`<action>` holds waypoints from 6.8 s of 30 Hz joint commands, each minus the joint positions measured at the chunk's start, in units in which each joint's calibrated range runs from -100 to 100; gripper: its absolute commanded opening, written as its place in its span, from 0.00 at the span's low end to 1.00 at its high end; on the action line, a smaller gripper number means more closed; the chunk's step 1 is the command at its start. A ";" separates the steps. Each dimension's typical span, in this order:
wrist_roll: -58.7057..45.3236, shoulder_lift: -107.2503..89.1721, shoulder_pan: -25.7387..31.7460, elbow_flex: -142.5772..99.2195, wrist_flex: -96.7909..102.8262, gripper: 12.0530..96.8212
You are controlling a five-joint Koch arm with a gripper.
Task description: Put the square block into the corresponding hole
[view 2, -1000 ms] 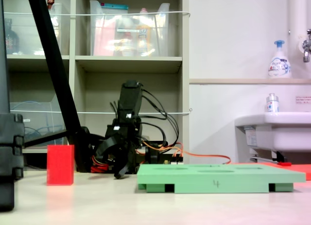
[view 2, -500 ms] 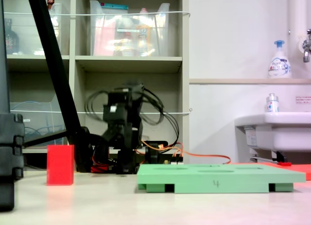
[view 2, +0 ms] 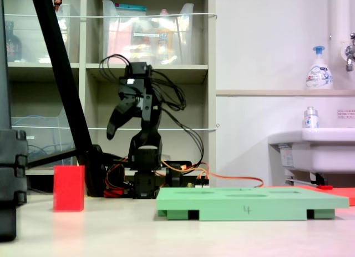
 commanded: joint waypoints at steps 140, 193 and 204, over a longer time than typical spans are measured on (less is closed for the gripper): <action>36.19 118.05 29.65 88.93 -10.47 0.20; 33.41 131.04 31.16 90.72 5.12 0.20; 31.70 137.60 30.13 90.72 5.89 0.33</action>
